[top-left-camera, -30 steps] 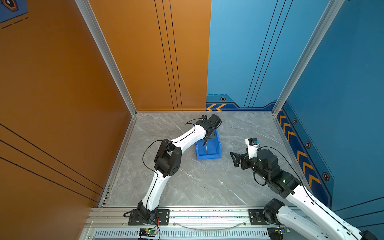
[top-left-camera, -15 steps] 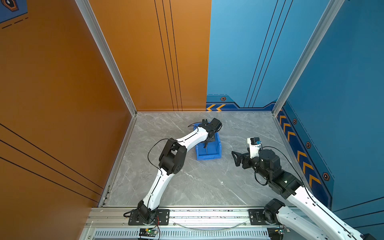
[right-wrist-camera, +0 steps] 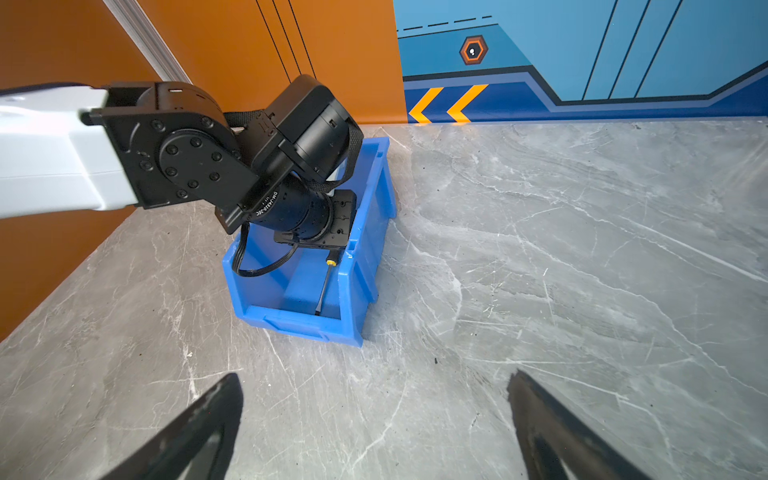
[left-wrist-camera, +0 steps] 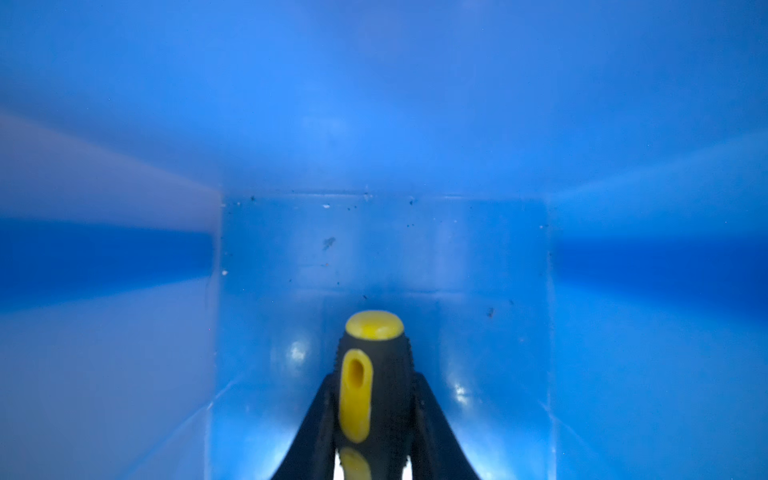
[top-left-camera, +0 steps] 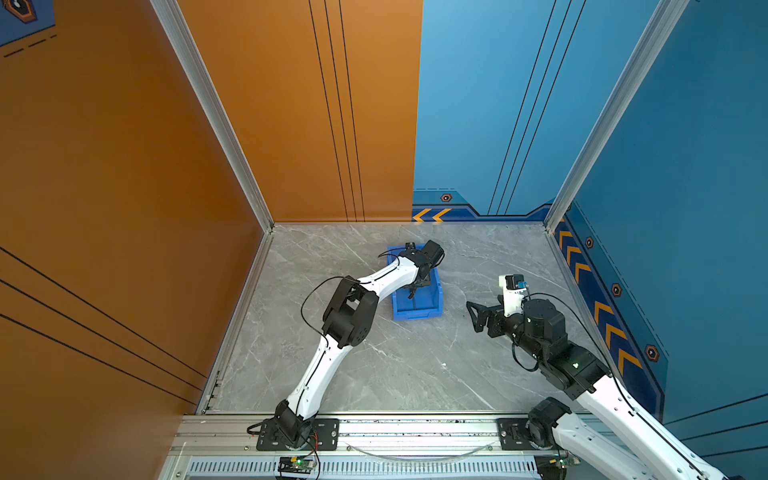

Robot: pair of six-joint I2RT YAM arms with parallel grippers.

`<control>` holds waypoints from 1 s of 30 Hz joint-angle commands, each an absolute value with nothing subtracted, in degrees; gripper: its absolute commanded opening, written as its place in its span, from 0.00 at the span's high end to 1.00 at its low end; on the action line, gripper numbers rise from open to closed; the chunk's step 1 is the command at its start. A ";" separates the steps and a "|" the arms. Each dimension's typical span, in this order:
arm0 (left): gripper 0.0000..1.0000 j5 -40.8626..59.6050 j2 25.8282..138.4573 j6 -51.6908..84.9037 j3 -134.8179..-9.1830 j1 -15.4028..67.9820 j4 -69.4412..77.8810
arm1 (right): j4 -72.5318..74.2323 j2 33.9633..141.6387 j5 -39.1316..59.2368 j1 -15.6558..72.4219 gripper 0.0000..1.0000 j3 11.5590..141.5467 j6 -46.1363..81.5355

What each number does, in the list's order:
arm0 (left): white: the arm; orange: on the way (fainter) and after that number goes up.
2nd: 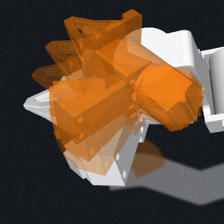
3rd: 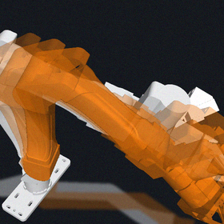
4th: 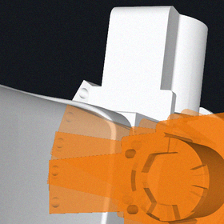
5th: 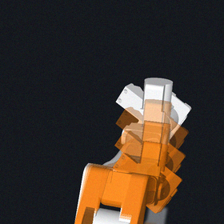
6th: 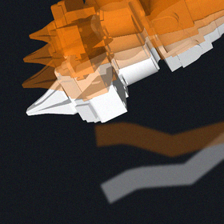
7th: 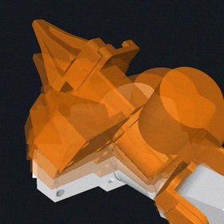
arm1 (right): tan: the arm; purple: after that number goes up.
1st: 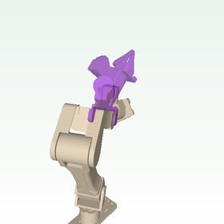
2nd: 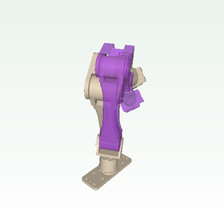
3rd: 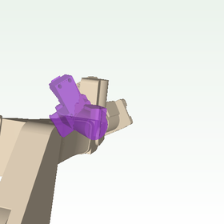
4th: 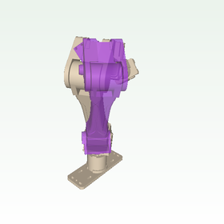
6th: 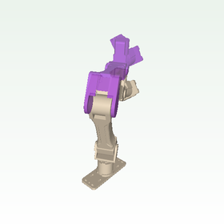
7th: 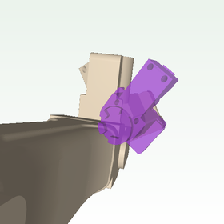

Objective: Put the screwdriver in the bin
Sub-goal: 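Open the left gripper to release the screwdriver into the bin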

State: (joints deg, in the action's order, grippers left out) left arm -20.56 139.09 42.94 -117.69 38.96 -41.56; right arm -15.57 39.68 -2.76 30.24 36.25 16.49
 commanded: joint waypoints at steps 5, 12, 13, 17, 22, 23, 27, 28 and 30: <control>0.67 -20.78 139.16 42.21 -119.53 38.82 -41.98 | -17.14 38.52 -1.49 29.27 0.00 36.65 15.76; 0.38 -21.56 135.99 40.28 -119.53 38.59 -42.56 | -16.66 37.98 -1.58 28.41 0.00 37.00 15.64; 0.38 -21.72 135.15 40.03 -119.53 38.58 -42.79 | -16.49 37.75 -1.58 28.13 0.00 37.00 15.65; 0.38 -22.29 130.87 38.99 -118.45 39.08 -43.62 | -15.75 36.24 -1.24 27.52 0.00 36.76 15.64; 0.35 -23.03 122.43 38.16 -113.46 40.73 -44.39 | -15.83 33.18 -0.88 27.32 0.00 35.70 15.74; 0.34 -23.18 120.53 37.99 -112.08 41.19 -44.40 | -15.97 32.44 -0.88 27.33 0.00 35.42 15.75; 0.26 -25.24 110.69 37.75 -103.68 43.70 -44.33 | -17.06 30.11 -2.41 27.31 0.00 34.63 15.56; 0.22 -25.49 108.12 37.50 -101.30 44.21 -44.33 | -17.55 29.77 -2.97 27.20 0.00 34.72 15.48; 0.15 -25.92 103.28 36.25 -96.65 45.24 -44.38 | -19.09 29.26 -3.99 27.25 0.00 35.14 14.99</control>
